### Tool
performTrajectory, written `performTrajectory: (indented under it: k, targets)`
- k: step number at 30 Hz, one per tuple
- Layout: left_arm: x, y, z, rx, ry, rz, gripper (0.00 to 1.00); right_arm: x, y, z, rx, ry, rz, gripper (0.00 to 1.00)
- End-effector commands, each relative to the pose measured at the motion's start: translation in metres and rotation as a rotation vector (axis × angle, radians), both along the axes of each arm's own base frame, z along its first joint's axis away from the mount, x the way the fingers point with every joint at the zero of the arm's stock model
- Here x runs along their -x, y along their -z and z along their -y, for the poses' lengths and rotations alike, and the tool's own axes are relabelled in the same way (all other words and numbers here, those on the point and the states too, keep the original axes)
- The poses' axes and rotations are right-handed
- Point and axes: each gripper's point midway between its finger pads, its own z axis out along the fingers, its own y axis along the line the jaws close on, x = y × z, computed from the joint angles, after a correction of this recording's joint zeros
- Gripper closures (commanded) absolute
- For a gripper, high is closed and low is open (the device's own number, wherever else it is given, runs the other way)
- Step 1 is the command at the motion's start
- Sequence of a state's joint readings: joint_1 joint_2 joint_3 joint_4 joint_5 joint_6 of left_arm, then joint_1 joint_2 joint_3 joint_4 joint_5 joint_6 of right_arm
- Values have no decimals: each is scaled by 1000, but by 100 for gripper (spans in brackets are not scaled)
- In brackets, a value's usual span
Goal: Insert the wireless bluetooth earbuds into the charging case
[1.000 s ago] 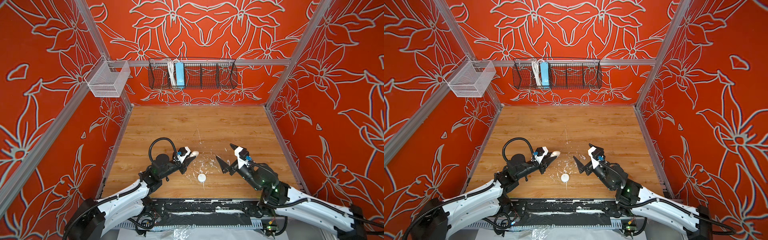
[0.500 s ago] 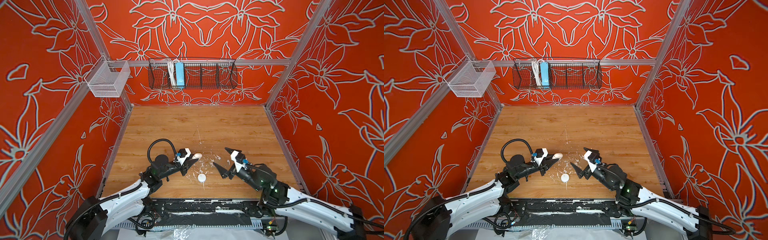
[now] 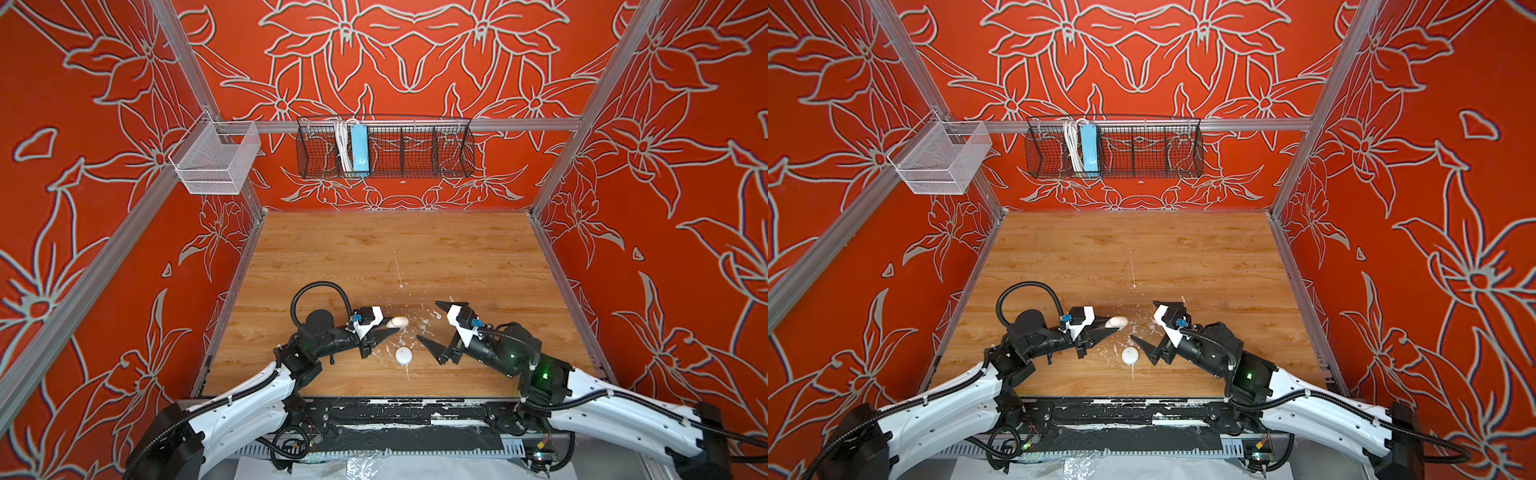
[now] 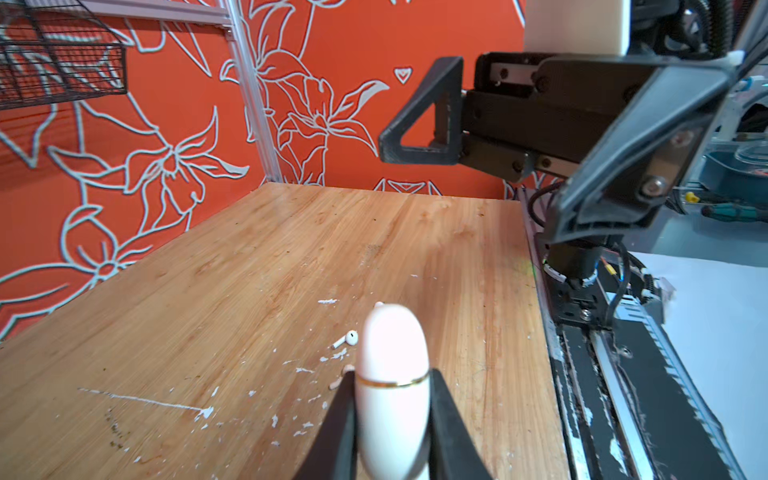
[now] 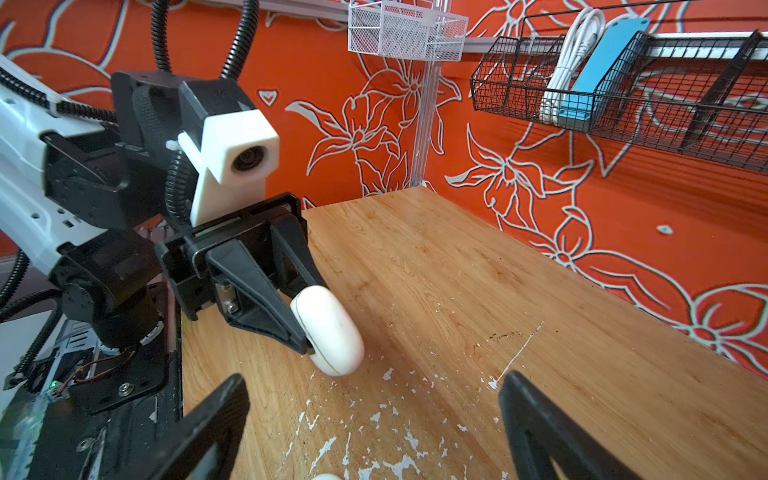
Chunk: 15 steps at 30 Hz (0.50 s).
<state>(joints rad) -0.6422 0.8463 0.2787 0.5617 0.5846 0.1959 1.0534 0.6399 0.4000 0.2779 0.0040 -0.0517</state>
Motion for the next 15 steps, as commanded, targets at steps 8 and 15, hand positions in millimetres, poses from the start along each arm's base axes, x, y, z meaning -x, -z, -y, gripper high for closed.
performTrajectory:
  k: [8, 15]
  targets:
    - [19, -12, 20, -8, 168, 14, 100, -1, -5, -16, 47, -45, -6, 6]
    - [24, -12, 22, -17, 202, 17, 100, -6, -1, -14, 47, -12, -6, 4]
